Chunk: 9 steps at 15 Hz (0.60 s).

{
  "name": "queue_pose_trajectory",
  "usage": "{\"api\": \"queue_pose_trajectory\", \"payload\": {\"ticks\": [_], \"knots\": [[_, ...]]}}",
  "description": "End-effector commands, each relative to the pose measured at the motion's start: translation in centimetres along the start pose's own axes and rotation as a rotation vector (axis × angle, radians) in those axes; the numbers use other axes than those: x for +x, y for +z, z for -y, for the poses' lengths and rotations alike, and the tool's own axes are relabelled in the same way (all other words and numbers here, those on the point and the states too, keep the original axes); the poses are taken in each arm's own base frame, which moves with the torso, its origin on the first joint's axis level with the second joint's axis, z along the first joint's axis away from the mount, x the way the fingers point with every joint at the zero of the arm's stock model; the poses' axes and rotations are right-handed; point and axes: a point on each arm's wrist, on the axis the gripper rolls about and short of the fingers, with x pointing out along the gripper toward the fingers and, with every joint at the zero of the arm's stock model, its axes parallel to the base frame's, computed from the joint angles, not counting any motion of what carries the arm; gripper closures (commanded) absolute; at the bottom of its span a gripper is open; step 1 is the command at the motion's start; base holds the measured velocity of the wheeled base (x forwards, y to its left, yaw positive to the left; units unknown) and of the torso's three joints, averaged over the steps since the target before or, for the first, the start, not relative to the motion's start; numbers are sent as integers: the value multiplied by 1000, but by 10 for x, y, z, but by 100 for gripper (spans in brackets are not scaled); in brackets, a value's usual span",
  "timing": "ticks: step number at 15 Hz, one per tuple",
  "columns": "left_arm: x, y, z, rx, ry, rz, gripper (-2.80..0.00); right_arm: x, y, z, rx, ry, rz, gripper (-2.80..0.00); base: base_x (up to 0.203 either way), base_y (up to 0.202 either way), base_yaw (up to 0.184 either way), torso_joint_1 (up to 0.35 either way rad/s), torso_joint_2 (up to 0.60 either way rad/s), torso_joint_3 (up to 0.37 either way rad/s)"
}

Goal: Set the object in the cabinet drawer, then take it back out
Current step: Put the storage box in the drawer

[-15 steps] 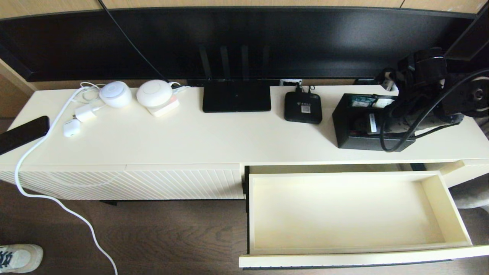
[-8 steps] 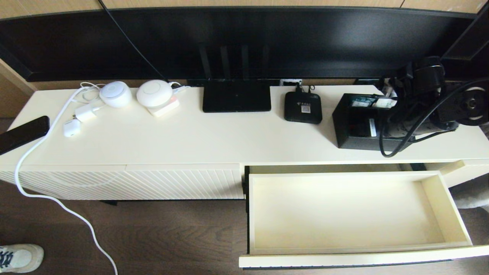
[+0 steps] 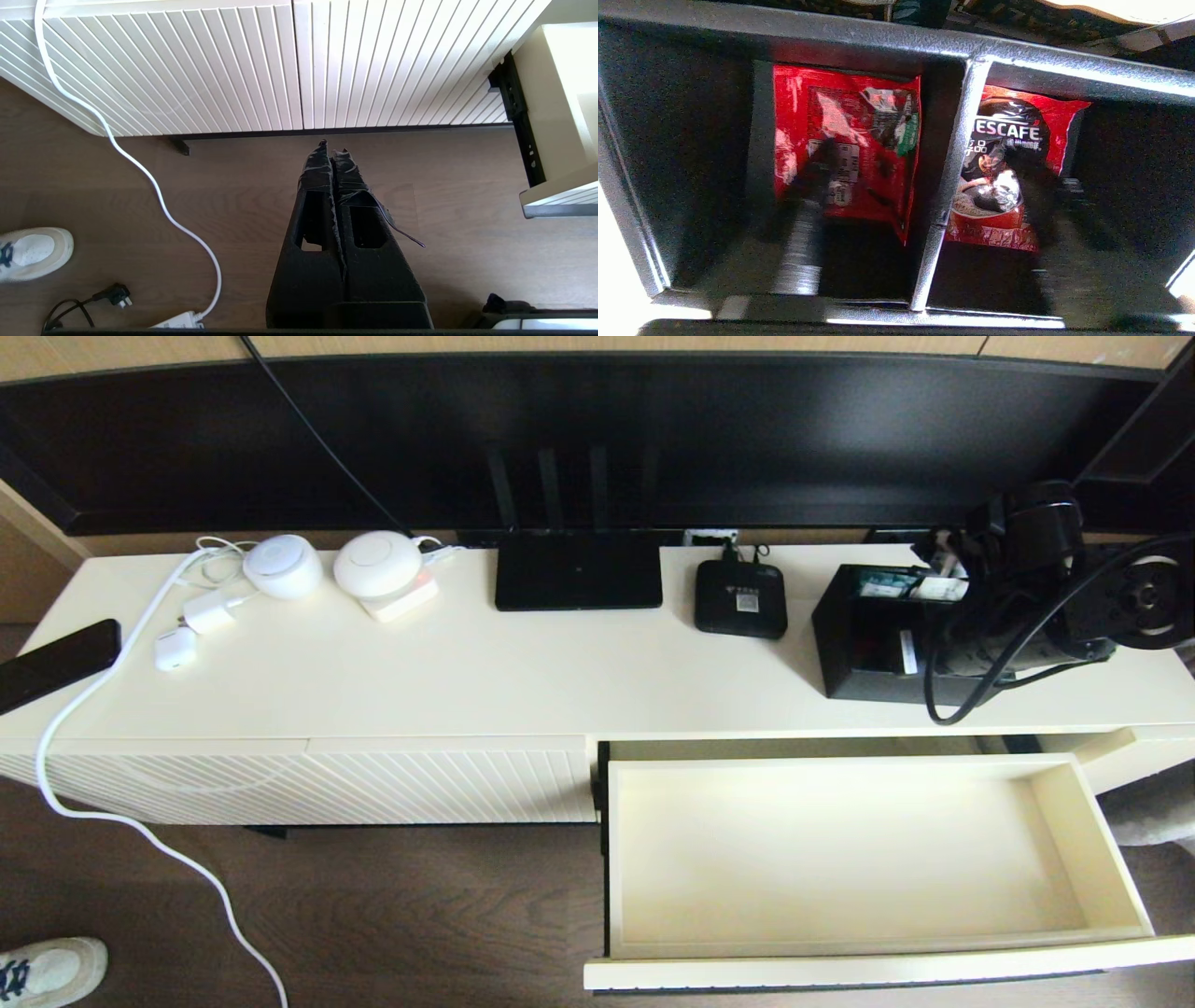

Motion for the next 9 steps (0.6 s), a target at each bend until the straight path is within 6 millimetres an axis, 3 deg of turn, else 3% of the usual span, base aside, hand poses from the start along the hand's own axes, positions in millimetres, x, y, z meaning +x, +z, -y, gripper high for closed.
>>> {"api": "queue_pose_trajectory", "payload": {"ticks": [1, 9], "knots": [[0, 0, 0, 0, 0, -2, 0, 0, 1, 0, 1, 1, 4, 0, 0, 0, 0, 0, 0, 0], [0, 0, 0, 0, 0, -1, 0, 3, 2, -1, 7, 2, 12, 0, 0, 0, 0, 0, 0, 0]]}}
